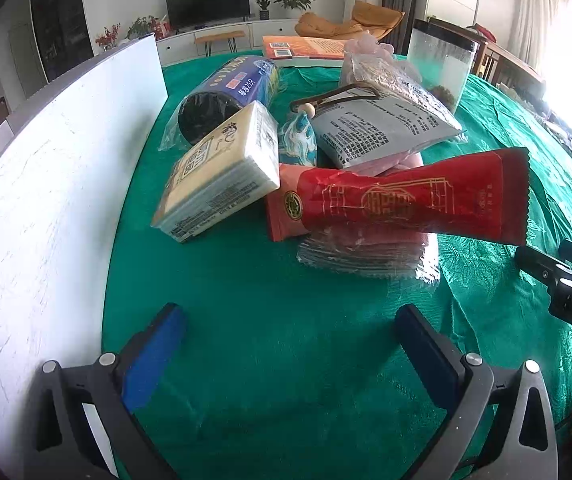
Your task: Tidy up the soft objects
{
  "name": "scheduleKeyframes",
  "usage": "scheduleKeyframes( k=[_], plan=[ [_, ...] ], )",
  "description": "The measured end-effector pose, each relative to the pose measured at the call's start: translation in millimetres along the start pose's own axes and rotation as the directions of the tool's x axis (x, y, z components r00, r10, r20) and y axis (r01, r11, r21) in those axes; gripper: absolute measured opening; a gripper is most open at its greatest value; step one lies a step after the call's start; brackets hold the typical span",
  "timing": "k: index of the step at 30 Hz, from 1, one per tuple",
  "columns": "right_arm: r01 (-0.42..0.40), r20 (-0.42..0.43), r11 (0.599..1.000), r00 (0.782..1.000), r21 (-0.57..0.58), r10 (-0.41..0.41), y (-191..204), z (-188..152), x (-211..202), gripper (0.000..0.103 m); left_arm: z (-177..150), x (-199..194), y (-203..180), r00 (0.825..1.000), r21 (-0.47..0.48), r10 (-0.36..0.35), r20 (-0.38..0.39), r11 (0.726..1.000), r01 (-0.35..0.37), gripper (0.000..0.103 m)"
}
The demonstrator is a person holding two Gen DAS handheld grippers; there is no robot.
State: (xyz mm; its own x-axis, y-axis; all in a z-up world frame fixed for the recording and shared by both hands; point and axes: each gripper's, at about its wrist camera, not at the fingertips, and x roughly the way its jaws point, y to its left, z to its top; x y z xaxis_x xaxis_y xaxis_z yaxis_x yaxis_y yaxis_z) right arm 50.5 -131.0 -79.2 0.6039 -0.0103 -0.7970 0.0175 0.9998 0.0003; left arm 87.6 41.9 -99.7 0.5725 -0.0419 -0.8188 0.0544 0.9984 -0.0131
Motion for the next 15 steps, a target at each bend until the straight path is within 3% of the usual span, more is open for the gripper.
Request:
scheduleKeyframes(
  k=[15],
  plan=[
    [0.0, -0.001, 1.0, 1.0, 0.0, 0.0, 0.0, 0.3, 0.3, 0.094, 0.1, -0.1, -0.1, 1.0, 0.0, 0.0, 0.0, 1.0, 0.0, 0.103]
  ],
)
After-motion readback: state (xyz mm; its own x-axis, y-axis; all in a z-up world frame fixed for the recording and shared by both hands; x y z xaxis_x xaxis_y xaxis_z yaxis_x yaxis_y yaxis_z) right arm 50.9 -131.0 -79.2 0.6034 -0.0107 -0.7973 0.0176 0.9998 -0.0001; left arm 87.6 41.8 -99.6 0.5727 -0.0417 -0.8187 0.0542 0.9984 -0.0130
